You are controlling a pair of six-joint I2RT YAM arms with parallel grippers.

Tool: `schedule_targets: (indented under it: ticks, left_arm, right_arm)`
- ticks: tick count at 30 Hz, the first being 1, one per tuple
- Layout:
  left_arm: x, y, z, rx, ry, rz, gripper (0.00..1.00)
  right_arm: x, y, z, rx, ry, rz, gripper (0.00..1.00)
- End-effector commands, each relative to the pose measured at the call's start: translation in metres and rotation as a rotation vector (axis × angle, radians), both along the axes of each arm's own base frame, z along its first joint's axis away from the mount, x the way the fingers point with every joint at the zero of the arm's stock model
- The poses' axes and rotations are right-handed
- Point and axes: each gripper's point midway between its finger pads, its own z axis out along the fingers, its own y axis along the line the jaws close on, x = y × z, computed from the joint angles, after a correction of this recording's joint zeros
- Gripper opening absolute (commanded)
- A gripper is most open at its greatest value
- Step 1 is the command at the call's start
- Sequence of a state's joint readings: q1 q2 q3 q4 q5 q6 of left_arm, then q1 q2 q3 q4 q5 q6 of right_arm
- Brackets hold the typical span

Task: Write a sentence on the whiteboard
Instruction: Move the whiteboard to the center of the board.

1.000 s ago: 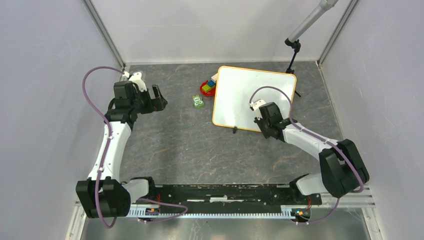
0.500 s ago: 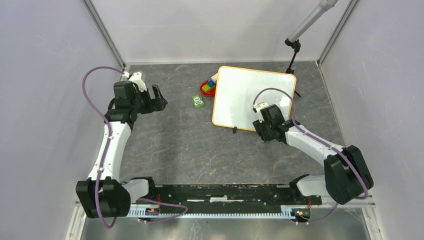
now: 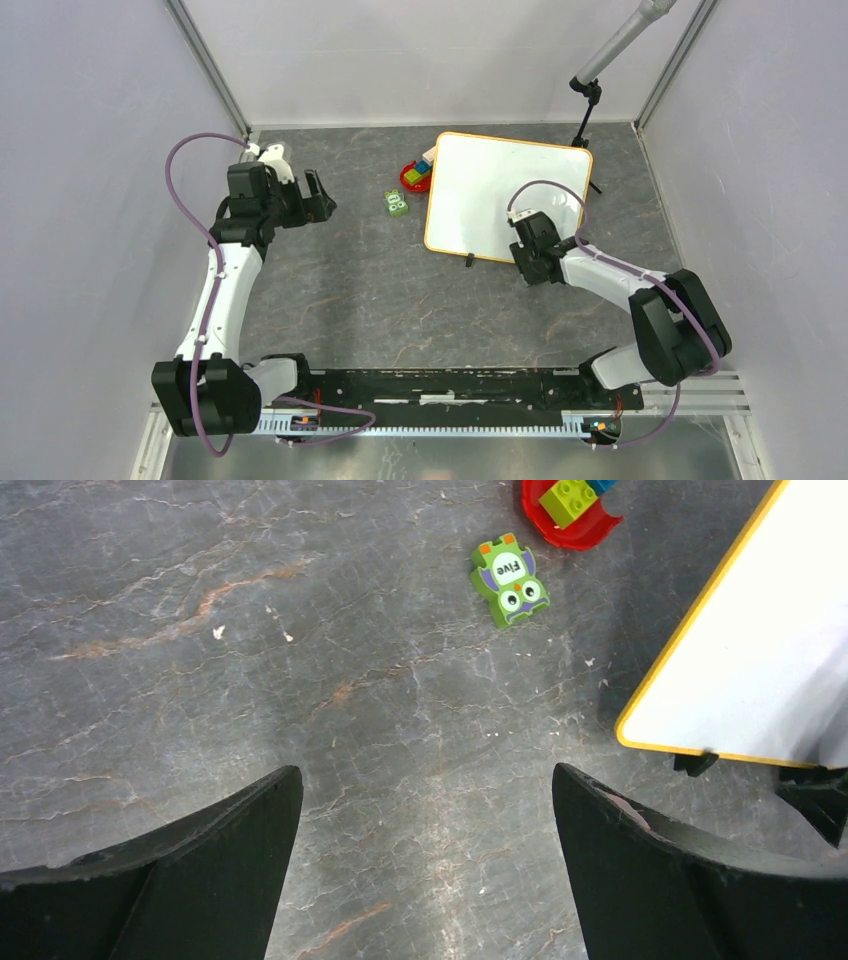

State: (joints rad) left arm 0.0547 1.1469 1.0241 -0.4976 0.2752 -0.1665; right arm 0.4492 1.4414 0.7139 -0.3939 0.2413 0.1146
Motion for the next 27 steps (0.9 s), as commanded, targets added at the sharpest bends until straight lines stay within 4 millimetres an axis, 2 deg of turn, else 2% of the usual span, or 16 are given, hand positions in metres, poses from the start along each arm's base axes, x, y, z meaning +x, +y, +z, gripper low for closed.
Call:
schedule_targets:
  ticks: [1,11,15,17,21,27]
  left_arm:
    - [0.002,-0.014,0.008,-0.030,-0.048,-0.087,1.00]
    - [-0.002,-0.040,-0.005,-0.063,-0.023,-0.220,1.00]
    - [-0.006,-0.048,-0.010,-0.061,-0.021,-0.285,1.00]
    - [-0.012,-0.062,-0.012,-0.052,-0.024,-0.353,1.00]
    - [-0.022,-0.075,-0.013,-0.018,-0.026,-0.462,1.00]
    - [-0.026,-0.079,-0.003,-0.008,-0.047,-0.477,1.00]
  right_arm:
    - [0.021,0.000,0.006,0.006,-0.075,-0.045,0.42]
    - [0.048,-0.005,0.022,-0.020,-0.167,-0.011,0.06]
    - [0.060,-0.002,0.024,-0.026,-0.178,0.015,0.02]
    - [0.067,0.001,0.025,-0.015,-0.181,0.017,0.00]
    - [0.080,0.012,0.025,-0.003,-0.181,0.077,0.00]
    - [0.093,0.034,0.018,0.039,-0.147,0.211,0.00]
